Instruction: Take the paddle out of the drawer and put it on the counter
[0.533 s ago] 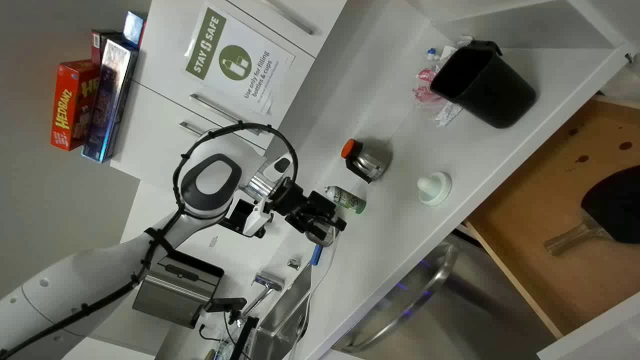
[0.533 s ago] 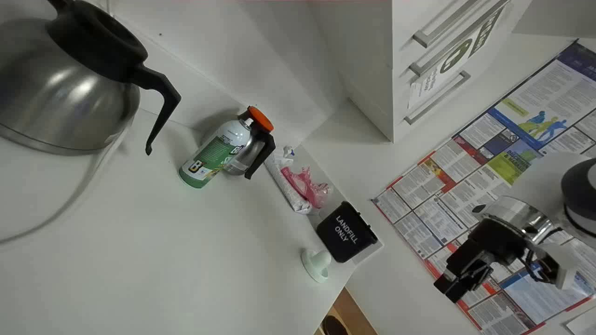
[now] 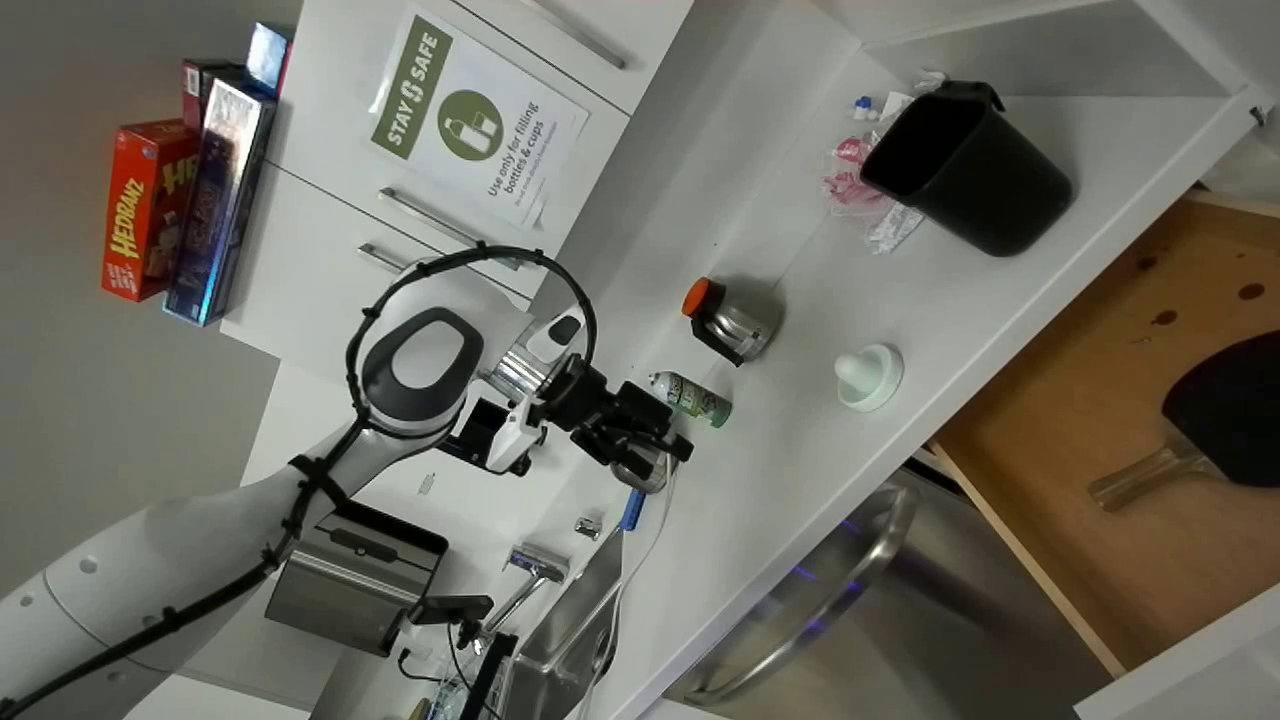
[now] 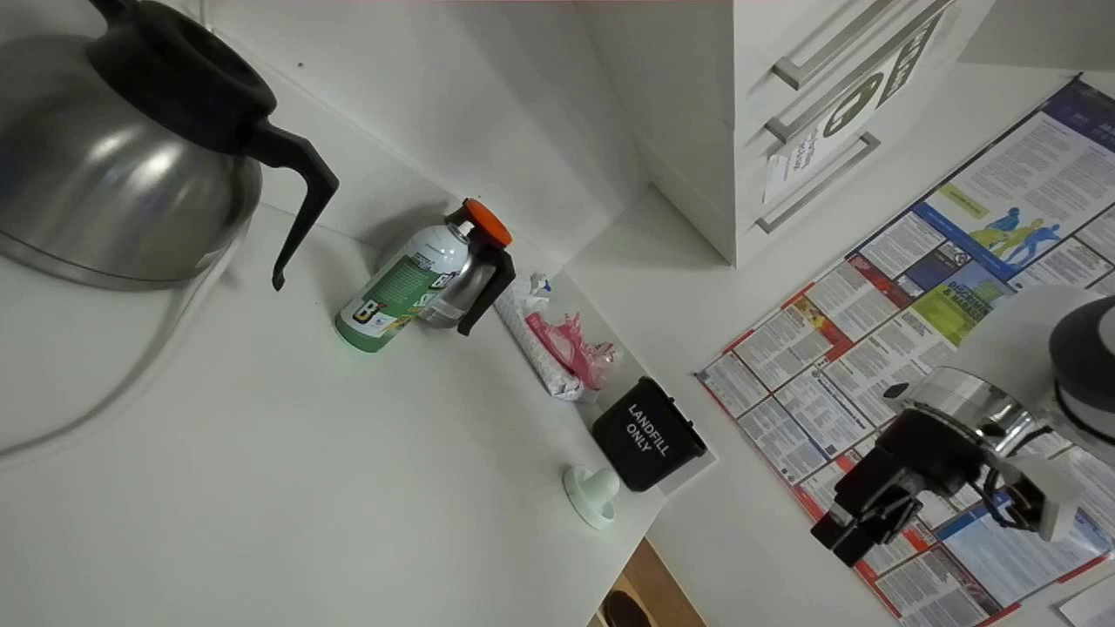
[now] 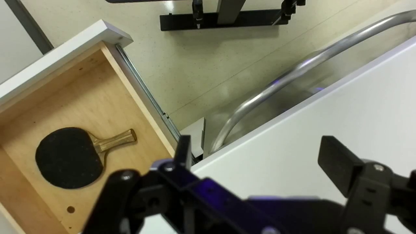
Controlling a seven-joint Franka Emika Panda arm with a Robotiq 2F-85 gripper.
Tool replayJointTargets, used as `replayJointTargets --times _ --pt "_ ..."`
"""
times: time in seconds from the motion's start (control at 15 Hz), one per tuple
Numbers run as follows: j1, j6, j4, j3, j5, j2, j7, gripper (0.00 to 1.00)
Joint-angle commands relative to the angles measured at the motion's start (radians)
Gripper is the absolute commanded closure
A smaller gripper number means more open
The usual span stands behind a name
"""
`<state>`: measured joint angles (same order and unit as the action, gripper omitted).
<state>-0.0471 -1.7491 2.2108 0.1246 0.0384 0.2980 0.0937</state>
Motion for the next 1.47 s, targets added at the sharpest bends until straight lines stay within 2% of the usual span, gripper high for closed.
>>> replayJointTargets --times 0.0,0.4,0.73,1.13,1.33,1.4 --pt "-0.034 -0.039 -0.030 0.007 -0.008 -0.028 -0.040 0.00" --pt "-0.133 -0.222 -0.069 0.058 0.015 -0.125 -0.213 0.00" --pt "-0.196 -0.455 -0.067 0.107 0.009 -0.264 -0.366 0.00" --pt "-0.195 -0.799 -0.043 0.145 0.063 -0.465 -0.567 0.00" --pt "-0.171 -0.873 -0.035 0.175 0.086 -0.534 -0.643 0.00" --pt "-0.171 -0.838 -0.035 0.166 0.043 -0.529 -0.613 0.00"
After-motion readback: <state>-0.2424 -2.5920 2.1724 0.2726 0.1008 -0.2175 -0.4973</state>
